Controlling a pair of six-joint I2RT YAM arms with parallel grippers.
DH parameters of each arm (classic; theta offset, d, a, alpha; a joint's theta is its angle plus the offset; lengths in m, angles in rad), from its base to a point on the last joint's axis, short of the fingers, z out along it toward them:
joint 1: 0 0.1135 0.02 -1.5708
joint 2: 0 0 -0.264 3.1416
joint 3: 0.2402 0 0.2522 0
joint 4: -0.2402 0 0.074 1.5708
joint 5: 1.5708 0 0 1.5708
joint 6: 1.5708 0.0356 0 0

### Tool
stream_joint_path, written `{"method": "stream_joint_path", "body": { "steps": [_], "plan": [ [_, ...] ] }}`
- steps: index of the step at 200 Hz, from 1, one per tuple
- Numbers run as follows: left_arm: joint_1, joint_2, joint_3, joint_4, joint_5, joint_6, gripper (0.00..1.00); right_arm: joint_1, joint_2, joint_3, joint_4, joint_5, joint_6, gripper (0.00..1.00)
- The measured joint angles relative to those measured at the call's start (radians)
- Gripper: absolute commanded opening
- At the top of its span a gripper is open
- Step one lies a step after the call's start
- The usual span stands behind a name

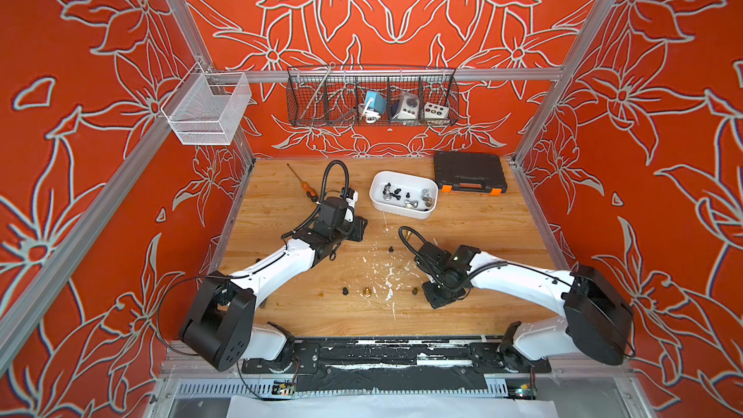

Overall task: Put the chess pieces into the storage box
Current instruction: Pick up the chess piece at the center of the board, then place the chess piece in the storage box.

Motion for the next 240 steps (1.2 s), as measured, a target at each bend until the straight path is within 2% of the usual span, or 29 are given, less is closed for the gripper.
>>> {"method": "stream_joint_path", "body": {
  "steps": [60,103,132,174,210,240],
  "plan": [
    [0.000,-0.020,-0.014,0.000,0.000,0.000,0.36,-0.005,0.006,0.129,-0.026,0.031,-0.037,0.07],
    [0.000,-0.035,-0.026,0.008,0.005,0.000,0.37,-0.082,0.072,0.247,-0.013,0.020,-0.107,0.08],
    [0.000,-0.040,-0.042,0.008,0.016,0.000,0.36,-0.179,0.176,0.385,-0.007,-0.003,-0.167,0.07],
    [0.000,-0.044,-0.047,0.008,0.034,-0.001,0.36,-0.306,0.370,0.673,0.013,-0.027,-0.233,0.07],
    [0.000,-0.068,-0.060,0.007,0.045,0.000,0.37,-0.372,0.557,0.908,0.034,-0.026,-0.238,0.07],
    [0.000,-0.092,-0.072,0.006,0.057,-0.001,0.37,-0.405,0.682,1.038,0.058,-0.001,-0.226,0.07]
  ]
}}
